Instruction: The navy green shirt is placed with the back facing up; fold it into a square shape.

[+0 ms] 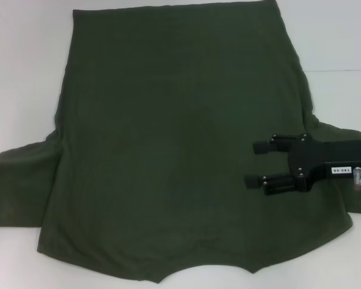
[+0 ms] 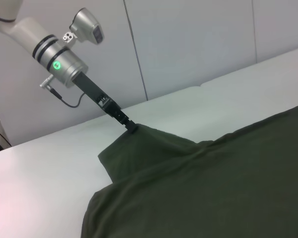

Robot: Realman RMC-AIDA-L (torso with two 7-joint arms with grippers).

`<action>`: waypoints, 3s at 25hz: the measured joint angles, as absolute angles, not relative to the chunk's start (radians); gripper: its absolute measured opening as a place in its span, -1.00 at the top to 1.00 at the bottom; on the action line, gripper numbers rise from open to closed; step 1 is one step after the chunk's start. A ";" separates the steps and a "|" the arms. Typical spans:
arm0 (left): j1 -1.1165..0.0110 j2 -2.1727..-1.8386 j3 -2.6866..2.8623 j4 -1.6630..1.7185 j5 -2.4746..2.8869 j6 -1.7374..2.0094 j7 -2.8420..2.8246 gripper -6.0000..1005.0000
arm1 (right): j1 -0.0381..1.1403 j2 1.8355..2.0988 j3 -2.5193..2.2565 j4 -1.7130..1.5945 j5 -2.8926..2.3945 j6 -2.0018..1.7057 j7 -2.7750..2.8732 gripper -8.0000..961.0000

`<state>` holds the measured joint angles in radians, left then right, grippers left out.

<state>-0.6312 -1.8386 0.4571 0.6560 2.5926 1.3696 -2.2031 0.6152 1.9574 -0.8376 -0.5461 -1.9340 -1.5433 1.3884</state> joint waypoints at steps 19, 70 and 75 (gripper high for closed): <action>-0.752 -1.836 0.472 0.683 2.661 1.465 -2.275 0.97 | 0.620 1.970 -0.838 -0.544 -1.950 -1.491 1.387 -0.96; -0.845 -2.043 0.643 0.641 2.663 1.230 -2.423 0.90 | 0.630 1.974 -0.838 -0.538 -1.983 -1.451 1.389 -0.96; -0.844 -2.053 0.642 0.640 2.662 1.208 -2.460 0.82 | 0.630 1.974 -0.838 -0.537 -1.984 -1.449 1.388 -0.96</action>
